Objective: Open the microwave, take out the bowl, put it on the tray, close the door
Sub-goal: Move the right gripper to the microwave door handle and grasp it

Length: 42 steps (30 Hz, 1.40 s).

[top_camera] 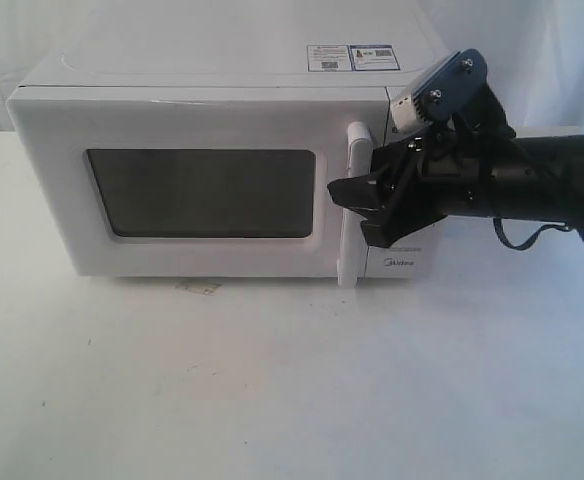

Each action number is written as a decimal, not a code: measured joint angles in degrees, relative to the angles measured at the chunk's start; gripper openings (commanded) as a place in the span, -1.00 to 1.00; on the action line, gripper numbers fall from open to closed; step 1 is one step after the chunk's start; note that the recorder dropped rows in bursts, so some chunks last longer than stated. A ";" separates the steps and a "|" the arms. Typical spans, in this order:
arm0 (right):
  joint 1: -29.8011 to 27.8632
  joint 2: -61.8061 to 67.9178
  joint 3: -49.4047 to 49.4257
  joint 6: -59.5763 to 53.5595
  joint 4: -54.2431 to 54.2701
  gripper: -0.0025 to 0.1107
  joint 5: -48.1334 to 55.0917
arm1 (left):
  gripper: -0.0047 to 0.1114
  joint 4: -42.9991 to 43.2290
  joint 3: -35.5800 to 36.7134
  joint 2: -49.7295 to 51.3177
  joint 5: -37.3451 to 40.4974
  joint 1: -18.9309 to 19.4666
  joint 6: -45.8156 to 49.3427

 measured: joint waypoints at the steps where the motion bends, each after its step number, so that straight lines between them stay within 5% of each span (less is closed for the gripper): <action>1: 0.00 0.27 -0.36 0.40 0.00 0.00 0.00 | -0.92 0.00 0.00 0.00 0.00 0.00 0.00; 19: 0.00 2.93 -2.92 10.25 -0.57 0.00 1.64 | -0.92 0.00 0.00 0.00 0.00 0.00 0.00; 32: 0.00 3.07 -3.85 13.69 -0.20 -0.62 0.45 | -0.92 0.00 0.00 0.00 0.00 0.00 0.00; 42: 0.00 3.66 -3.85 13.69 -0.07 -0.89 1.17 | -0.92 0.00 0.00 0.00 0.00 0.00 0.00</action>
